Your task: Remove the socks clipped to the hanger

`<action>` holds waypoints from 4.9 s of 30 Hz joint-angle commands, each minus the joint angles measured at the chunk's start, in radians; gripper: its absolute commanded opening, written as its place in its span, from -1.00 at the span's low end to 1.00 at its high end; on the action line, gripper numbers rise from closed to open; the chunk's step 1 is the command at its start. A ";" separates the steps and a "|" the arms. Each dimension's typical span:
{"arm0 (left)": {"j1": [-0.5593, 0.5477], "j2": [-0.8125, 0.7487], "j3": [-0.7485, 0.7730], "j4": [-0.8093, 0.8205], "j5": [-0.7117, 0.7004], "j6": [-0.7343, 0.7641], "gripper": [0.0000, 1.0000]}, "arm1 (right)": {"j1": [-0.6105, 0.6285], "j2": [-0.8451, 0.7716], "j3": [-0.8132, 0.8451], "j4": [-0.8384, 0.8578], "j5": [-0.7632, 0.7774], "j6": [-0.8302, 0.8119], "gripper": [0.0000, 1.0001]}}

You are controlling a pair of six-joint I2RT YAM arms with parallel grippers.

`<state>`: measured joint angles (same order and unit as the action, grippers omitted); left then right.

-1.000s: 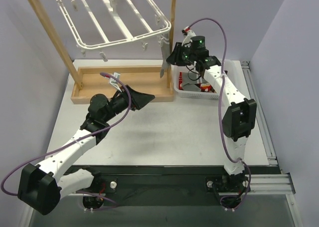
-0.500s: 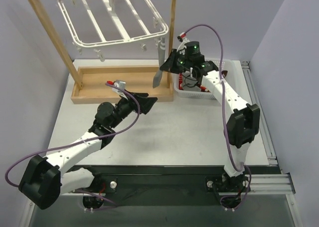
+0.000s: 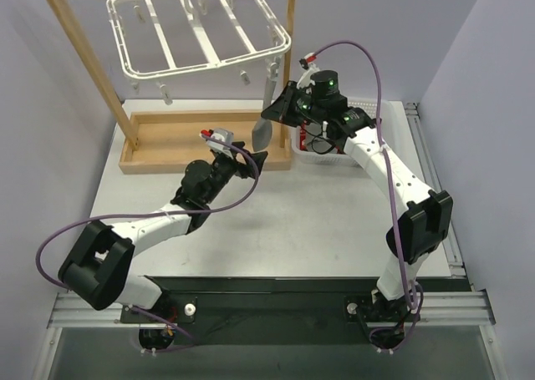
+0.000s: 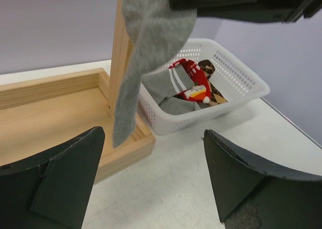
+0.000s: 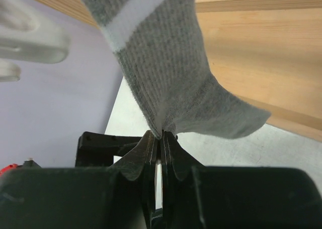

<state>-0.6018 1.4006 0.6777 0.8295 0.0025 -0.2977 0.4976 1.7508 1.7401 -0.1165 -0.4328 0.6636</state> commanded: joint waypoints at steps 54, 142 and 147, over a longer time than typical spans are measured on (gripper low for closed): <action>-0.055 -0.143 0.123 -0.101 0.086 -0.241 -1.00 | -0.005 -0.028 0.119 0.248 0.258 -0.272 0.16; -0.148 -0.206 0.068 -0.194 0.040 -0.302 -1.00 | -0.036 -0.141 -0.111 0.420 0.074 -0.125 0.64; -0.147 -0.236 0.071 -0.211 0.070 -0.331 -1.00 | -0.056 -0.195 -0.148 0.373 0.003 -0.228 0.82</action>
<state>-0.7448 1.2064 0.7120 0.6262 0.0380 -0.6022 0.4580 1.6245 1.5631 0.2802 -0.3443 0.5388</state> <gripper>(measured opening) 0.048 0.905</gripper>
